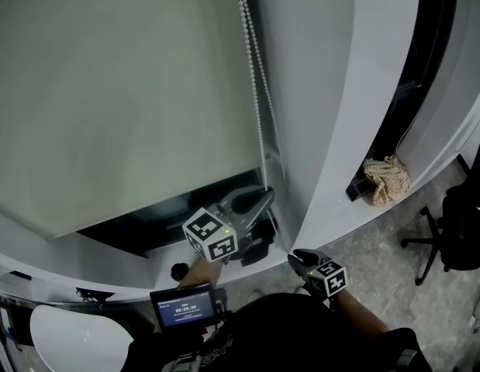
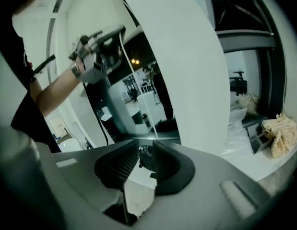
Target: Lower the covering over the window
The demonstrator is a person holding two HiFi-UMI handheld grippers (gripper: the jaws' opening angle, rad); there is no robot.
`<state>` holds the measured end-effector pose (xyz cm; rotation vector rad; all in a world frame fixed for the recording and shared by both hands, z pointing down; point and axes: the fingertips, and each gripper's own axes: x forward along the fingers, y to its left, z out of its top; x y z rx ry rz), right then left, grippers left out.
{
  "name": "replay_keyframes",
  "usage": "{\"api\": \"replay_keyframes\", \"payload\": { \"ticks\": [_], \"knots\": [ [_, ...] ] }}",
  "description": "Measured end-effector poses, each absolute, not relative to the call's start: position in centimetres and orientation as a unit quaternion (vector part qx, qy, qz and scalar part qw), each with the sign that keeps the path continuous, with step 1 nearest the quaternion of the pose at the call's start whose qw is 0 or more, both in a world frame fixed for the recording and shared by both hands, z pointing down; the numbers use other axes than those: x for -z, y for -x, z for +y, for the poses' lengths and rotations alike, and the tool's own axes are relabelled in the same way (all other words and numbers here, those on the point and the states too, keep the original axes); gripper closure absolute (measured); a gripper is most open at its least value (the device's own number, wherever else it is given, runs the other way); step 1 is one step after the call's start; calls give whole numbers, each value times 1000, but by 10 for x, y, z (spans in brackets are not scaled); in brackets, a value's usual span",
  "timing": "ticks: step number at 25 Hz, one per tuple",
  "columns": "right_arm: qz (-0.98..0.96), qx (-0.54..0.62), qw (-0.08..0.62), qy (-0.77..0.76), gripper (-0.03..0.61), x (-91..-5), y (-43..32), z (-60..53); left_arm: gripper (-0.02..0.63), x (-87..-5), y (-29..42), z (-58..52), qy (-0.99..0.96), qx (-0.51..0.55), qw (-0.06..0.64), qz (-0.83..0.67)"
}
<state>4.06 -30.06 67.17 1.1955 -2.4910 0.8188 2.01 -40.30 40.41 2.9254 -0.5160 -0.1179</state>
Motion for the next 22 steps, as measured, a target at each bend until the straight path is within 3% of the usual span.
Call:
{"api": "replay_keyframes", "payload": {
  "ticks": [4, 9, 16, 22],
  "knots": [
    [-877, -217, 55, -424, 485, -585, -40, -309, 604, -490, -19, -397, -973, -57, 106, -196],
    [-890, -129, -38, -436, 484, -455, -24, -325, 604, -561, -19, -382, -960, -94, 188, -187],
    [-866, -38, -96, -489, 475, -340, -18, -351, 604, -653, -31, -312, -940, -198, 246, -131],
    [-884, 14, -134, -448, 471, -270, -2, -344, 603, -746, -3, -269, -907, -300, 270, -119]
  ]
}}
